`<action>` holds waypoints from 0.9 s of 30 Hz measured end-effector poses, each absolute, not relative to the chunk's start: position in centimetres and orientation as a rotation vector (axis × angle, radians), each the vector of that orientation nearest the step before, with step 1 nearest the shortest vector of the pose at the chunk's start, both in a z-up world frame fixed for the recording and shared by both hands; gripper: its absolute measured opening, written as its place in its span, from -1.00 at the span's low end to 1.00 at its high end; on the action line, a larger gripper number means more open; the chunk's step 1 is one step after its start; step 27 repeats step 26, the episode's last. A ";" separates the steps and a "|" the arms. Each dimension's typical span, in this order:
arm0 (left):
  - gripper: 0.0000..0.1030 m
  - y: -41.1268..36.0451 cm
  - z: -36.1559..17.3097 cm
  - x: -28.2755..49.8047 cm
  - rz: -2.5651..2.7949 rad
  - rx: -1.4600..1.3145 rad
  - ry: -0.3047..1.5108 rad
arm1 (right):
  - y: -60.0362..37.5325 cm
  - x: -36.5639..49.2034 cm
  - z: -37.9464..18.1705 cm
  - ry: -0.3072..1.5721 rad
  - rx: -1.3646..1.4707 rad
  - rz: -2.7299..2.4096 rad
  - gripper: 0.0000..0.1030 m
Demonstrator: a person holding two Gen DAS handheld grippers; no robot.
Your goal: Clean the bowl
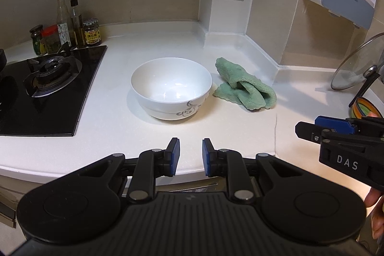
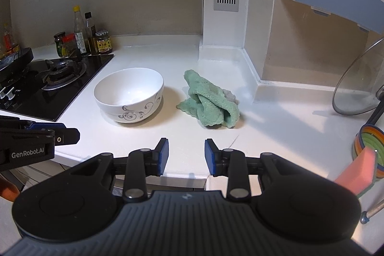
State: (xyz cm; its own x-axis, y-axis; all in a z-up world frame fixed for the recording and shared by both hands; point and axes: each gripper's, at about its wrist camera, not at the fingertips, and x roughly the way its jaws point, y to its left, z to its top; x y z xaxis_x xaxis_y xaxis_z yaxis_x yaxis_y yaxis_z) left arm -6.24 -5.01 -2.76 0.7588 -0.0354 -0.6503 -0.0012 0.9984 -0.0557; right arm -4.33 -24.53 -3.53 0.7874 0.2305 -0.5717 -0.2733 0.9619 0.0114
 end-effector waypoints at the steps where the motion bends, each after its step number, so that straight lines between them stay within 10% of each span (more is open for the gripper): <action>1: -0.55 -5.0 -2.7 -6.2 -0.019 -0.055 0.709 | -24.5 -4.3 -3.6 0.608 -0.074 0.272 -0.45; 27: -0.55 -4.7 -2.3 -5.9 0.019 -0.045 0.650 | -24.6 -3.6 -4.1 0.625 -0.090 0.275 -0.45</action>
